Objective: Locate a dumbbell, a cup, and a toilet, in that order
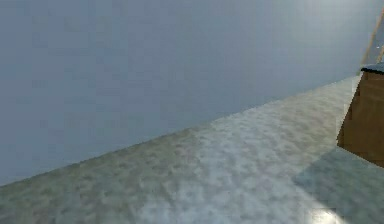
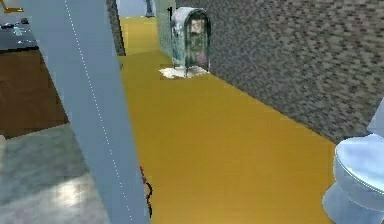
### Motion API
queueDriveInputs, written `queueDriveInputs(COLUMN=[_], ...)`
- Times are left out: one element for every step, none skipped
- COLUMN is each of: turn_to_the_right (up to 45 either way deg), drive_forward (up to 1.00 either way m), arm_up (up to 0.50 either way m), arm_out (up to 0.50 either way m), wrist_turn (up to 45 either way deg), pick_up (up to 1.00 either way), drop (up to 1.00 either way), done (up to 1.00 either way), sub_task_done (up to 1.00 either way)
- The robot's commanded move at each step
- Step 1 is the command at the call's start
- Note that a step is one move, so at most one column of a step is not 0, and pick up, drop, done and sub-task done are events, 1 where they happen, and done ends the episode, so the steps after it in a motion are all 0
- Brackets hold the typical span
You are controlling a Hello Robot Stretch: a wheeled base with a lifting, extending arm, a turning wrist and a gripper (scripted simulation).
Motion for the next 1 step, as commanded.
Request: queueDriveInputs(turn_to_the_right=[0.0], drive_forward=[0.1], arm_up=[0.0], arm_out=[0.0], wrist_turn=[0.0], pick_up=[0.0], drop=[0.0], done=[0.0], sub_task_done=[0.0])
